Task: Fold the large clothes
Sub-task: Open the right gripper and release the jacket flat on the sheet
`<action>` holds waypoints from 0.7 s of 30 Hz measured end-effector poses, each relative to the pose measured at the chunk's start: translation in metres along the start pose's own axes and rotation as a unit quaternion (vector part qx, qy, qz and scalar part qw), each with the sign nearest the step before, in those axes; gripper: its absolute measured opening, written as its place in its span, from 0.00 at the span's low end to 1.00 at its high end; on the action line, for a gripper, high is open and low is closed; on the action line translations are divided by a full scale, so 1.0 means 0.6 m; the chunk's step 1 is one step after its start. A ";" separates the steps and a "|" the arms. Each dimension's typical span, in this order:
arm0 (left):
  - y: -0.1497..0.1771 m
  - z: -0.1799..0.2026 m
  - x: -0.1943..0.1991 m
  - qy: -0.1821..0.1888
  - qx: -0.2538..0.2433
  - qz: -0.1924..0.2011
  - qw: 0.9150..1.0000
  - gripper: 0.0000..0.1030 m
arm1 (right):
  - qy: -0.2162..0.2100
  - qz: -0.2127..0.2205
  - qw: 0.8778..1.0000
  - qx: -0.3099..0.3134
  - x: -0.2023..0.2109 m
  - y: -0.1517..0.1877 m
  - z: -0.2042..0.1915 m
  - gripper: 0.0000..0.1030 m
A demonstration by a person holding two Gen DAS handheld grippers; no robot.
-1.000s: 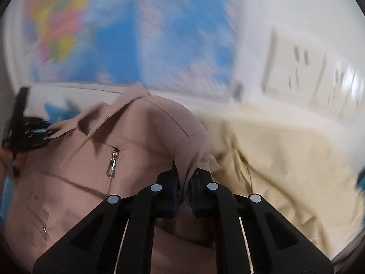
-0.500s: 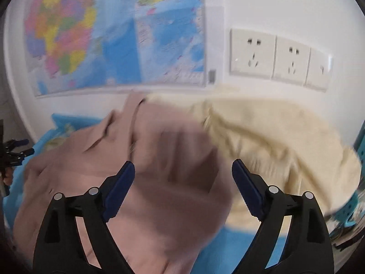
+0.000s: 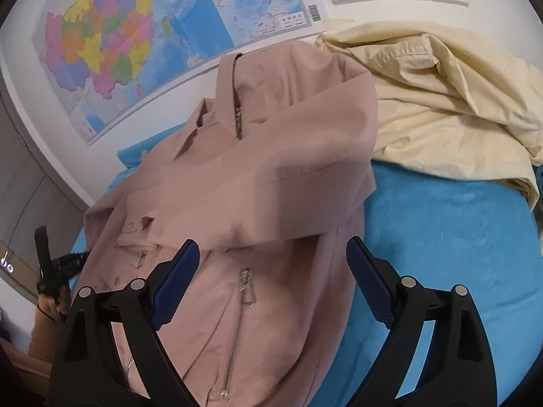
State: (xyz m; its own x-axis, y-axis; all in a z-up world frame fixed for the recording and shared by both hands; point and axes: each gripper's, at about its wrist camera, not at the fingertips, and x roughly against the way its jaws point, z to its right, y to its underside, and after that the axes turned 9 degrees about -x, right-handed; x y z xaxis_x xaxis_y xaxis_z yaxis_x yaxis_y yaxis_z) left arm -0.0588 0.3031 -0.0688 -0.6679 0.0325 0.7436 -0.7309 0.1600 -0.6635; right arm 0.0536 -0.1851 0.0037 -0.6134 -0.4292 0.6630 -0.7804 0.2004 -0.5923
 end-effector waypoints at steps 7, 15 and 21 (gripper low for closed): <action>-0.086 -0.093 0.065 -0.235 0.000 0.017 0.972 0.36 | 0.010 -0.003 1.000 0.025 0.036 0.039 -0.002 0.83; 0.031 0.030 0.094 -0.010 -0.083 0.050 0.995 0.77 | 0.034 -0.036 0.994 0.099 0.098 0.159 0.001 0.83; 0.147 0.087 0.137 0.133 -0.078 0.087 0.984 0.85 | 0.060 -0.052 0.987 0.139 0.138 0.249 0.018 0.82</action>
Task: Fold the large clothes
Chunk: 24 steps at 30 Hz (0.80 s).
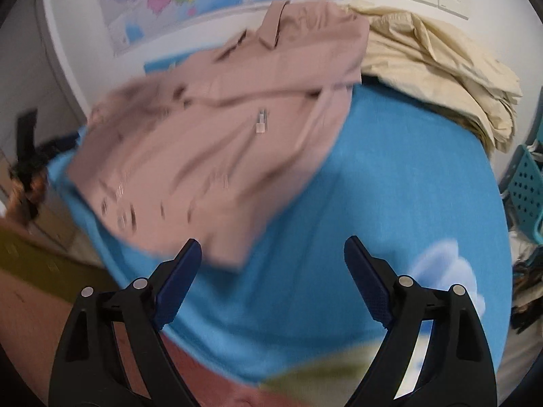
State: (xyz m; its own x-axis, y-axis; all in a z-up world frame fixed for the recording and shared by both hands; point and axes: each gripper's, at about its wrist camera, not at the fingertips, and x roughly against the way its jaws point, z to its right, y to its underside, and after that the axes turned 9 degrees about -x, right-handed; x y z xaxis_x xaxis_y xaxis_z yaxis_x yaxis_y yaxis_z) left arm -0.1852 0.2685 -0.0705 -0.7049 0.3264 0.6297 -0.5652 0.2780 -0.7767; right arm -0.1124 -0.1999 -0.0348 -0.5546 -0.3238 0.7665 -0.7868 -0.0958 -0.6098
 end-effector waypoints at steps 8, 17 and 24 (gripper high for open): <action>0.052 0.089 -0.009 0.000 -0.080 -0.041 0.996 0.85 | 0.027 0.052 0.998 0.002 -0.034 0.031 -0.023 0.57; -0.005 0.063 -0.079 -0.009 -0.004 -0.039 0.999 0.67 | 0.001 0.073 0.995 -0.075 -0.067 -0.030 -0.025 0.22; -0.035 0.031 -0.093 -0.023 0.066 -0.033 0.997 0.54 | -0.016 0.059 0.990 -0.127 -0.075 -0.042 -0.012 0.18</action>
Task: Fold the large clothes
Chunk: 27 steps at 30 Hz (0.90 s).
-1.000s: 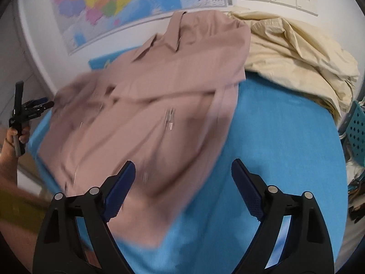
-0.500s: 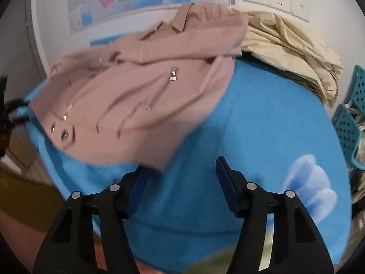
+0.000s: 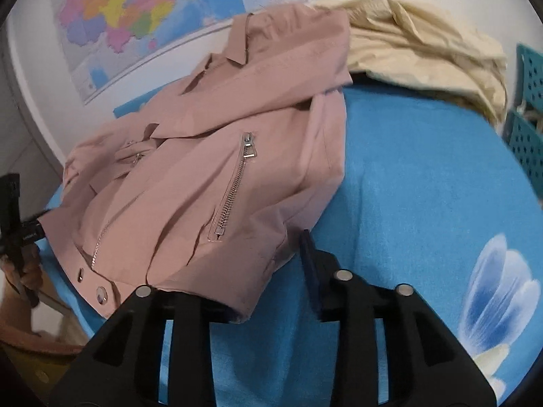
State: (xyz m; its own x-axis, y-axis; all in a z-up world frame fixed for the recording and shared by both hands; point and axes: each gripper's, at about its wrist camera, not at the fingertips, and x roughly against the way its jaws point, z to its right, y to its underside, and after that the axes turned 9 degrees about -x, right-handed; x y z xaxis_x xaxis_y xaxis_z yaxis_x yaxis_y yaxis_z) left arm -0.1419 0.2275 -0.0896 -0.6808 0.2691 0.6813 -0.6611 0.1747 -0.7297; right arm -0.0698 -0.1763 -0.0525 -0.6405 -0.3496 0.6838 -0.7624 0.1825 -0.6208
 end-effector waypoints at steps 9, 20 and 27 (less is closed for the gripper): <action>-0.031 -0.035 0.089 -0.019 0.069 0.048 0.996 0.03 | -0.123 0.032 0.991 -0.039 0.127 -0.012 -0.012 0.06; 0.010 0.024 0.095 -0.103 -0.057 -0.047 0.992 0.11 | -0.061 -0.085 0.994 -0.008 0.118 0.064 -0.007 0.21; 0.037 0.020 0.129 -0.004 -0.140 0.007 0.990 0.60 | 0.030 -0.145 0.982 0.115 0.146 0.065 -0.010 0.68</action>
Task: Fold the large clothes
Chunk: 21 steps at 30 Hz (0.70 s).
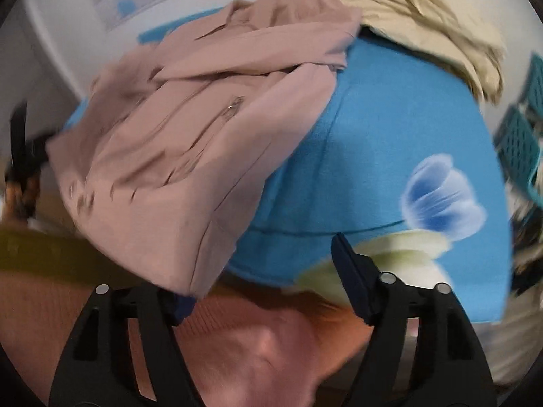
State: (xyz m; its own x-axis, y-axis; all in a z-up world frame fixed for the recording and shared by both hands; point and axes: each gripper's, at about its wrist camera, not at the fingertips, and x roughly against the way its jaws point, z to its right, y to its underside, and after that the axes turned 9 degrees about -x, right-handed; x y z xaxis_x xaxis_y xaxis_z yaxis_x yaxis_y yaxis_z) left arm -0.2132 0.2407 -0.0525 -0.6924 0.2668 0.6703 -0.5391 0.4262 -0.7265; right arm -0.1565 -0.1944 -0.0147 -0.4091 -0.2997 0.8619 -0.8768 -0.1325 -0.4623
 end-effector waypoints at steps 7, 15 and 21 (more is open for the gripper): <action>0.003 -0.048 0.122 -0.018 -0.037 0.126 0.991 0.84 | -0.030 0.025 0.997 0.065 0.060 -0.057 0.016 0.71; -0.167 -0.068 -0.083 -0.070 -0.066 0.038 0.995 0.83 | 0.033 0.159 0.986 0.048 -0.027 -0.278 -0.028 0.63; -0.292 -0.093 -0.270 -0.109 -0.077 -0.017 0.991 0.77 | 0.149 0.174 0.966 0.117 -0.165 -0.417 -0.081 0.62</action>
State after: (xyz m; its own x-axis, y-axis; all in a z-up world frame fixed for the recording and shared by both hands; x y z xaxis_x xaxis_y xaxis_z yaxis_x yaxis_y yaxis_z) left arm 0.0203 0.1713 -0.0254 -0.7711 0.0631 0.6335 -0.4963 0.5636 -0.6603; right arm 0.0910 -0.0857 0.0258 -0.7536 -0.0835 0.6520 -0.6068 -0.2930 -0.7389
